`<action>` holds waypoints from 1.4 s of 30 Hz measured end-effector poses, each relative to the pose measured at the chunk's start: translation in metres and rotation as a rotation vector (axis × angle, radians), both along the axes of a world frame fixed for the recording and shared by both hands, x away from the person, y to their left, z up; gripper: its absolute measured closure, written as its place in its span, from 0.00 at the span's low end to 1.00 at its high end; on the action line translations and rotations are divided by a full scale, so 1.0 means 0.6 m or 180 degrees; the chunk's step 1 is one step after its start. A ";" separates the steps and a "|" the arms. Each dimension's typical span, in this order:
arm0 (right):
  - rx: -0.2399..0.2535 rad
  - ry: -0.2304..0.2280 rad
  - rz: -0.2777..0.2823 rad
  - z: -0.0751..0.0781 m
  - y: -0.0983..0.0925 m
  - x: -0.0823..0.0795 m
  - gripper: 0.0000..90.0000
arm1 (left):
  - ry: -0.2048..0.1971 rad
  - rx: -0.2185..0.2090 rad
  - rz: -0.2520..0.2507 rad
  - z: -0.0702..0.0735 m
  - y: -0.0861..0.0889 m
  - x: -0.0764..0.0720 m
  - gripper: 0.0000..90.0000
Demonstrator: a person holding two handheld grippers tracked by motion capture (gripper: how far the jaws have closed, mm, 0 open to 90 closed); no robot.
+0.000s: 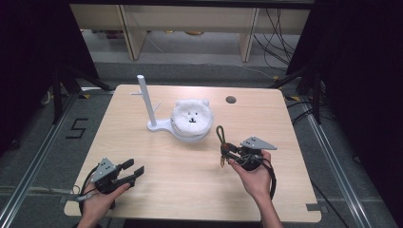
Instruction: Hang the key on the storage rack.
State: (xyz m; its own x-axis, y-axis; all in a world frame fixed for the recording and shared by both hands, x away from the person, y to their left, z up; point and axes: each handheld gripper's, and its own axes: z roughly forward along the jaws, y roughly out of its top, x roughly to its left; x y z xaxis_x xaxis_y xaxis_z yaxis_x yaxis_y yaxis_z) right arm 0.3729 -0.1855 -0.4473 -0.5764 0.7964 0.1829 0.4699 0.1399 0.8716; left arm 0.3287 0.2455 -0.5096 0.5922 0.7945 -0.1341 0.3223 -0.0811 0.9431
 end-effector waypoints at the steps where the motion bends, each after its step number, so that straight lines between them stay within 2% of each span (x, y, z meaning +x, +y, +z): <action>1: 0.0059 0.0020 -0.0033 0.001 0.005 -0.004 0.76 | 0.0044 -0.0061 0.0010 0.002 -0.003 -0.001 0.49; 2: 0.0071 -0.0060 0.0002 -0.001 0.007 -0.002 0.76 | 0.0034 -0.0003 -0.0010 0.008 -0.004 -0.001 0.49; 3: 0.0083 -0.0114 0.0040 0.000 0.010 -0.002 0.76 | 0.0043 -0.0084 -0.0043 0.011 -0.008 0.000 0.50; 4: 0.0117 -0.0117 0.0004 0.000 0.016 -0.004 0.76 | 0.0031 -0.0054 -0.0057 0.017 -0.010 0.001 0.51; 6: 0.0063 -0.0229 0.0107 0.001 0.019 -0.001 0.76 | 0.0025 -0.0099 -0.0107 0.029 -0.017 0.004 0.51; 7: 0.0080 -0.0245 0.0084 0.003 0.024 -0.003 0.76 | 0.0010 -0.0147 -0.0134 0.035 -0.021 0.005 0.52; 8: 0.0103 -0.0219 0.0120 0.004 0.026 -0.003 0.76 | 0.0007 -0.0112 -0.0151 0.043 -0.023 0.007 0.52; 9: 0.0089 -0.0250 0.0124 0.006 0.029 -0.003 0.76 | -0.0025 -0.0165 -0.0200 0.048 -0.028 0.010 0.53; 10: 0.0136 -0.0272 0.0112 0.006 0.032 -0.004 0.76 | -0.0023 -0.0154 -0.0212 0.054 -0.031 0.011 0.53; 12: 0.0080 -0.0355 0.0125 0.008 0.036 -0.003 0.76 | -0.0026 -0.0121 -0.0252 0.065 -0.039 0.015 0.53; 14: 0.0144 -0.0321 0.0160 0.008 0.043 -0.003 0.76 | -0.0016 -0.0107 -0.0279 0.070 -0.047 0.018 0.54; 15: 0.0135 -0.0328 0.0172 0.008 0.046 -0.003 0.76 | -0.0036 -0.0144 -0.0330 0.070 -0.051 0.021 0.54; 16: 0.0171 -0.0293 0.0160 0.009 0.050 -0.005 0.76 | -0.0003 -0.0109 -0.0339 0.074 -0.055 0.021 0.54; 17: 0.0098 -0.0331 0.0181 0.009 0.054 -0.005 0.76 | -0.0001 -0.0121 -0.0358 0.075 -0.059 0.022 0.55; 19: 0.0112 -0.0403 0.0227 0.008 0.062 -0.004 0.76 | 0.0006 -0.0185 -0.0416 0.079 -0.067 0.026 0.55; 21: 0.0131 -0.0413 0.0240 0.008 0.069 -0.005 0.76 | 0.0044 -0.0178 -0.0437 0.085 -0.073 0.029 0.56; 24: 0.0128 -0.0439 0.0292 0.010 0.078 -0.006 0.76 | 0.0093 -0.0266 -0.0515 0.094 -0.084 0.035 0.57; 25: 0.0076 -0.0508 0.0323 0.011 0.081 -0.005 0.76 | 0.0080 -0.0307 -0.0560 0.096 -0.088 0.038 0.58; 26: 0.0119 -0.0617 0.0371 0.009 0.085 -0.002 0.76 | 0.0092 -0.0322 -0.0578 0.099 -0.091 0.040 0.58; 27: 0.0153 -0.0495 0.0365 0.011 0.090 -0.006 0.76 | 0.0116 -0.0317 -0.0572 0.102 -0.094 0.040 0.59; 28: 0.0142 -0.0556 0.0403 0.010 0.092 -0.004 0.76 | 0.0133 -0.0356 -0.0600 0.107 -0.099 0.042 0.59; 30: 0.0148 -0.0576 0.0381 0.010 0.098 -0.005 0.76 | 0.0141 -0.0407 -0.0654 0.114 -0.107 0.046 0.60; 31: 0.0187 -0.0517 0.0387 0.010 0.102 -0.007 0.76 | 0.0141 -0.0417 -0.0672 0.117 -0.111 0.048 0.60; 33: 0.0141 -0.0558 0.0404 0.009 0.106 -0.006 0.76 | 0.0144 -0.0441 -0.0730 0.124 -0.122 0.052 0.61; 34: 0.0173 -0.0522 0.0431 0.008 0.110 -0.006 0.76 | 0.0145 -0.0469 -0.0774 0.126 -0.128 0.054 0.61; 35: 0.0141 -0.0554 0.0432 0.008 0.112 -0.007 0.76 | 0.0162 -0.0466 -0.0783 0.128 -0.131 0.055 0.62; 37: 0.0206 -0.0552 0.0449 0.006 0.119 -0.007 0.76 | 0.0185 -0.0485 -0.0818 0.131 -0.140 0.060 0.63; 38: 0.0185 -0.0553 0.0470 0.006 0.120 -0.006 0.76 | 0.0195 -0.0511 -0.0841 0.132 -0.144 0.063 0.63; 40: 0.0208 -0.0528 0.0446 0.004 0.125 -0.008 0.76 | 0.0217 -0.0538 -0.0846 0.134 -0.149 0.068 0.64; 42: 0.0163 -0.0561 0.0500 0.003 0.129 -0.006 0.76 | 0.0246 -0.0556 -0.0851 0.134 -0.152 0.074 0.64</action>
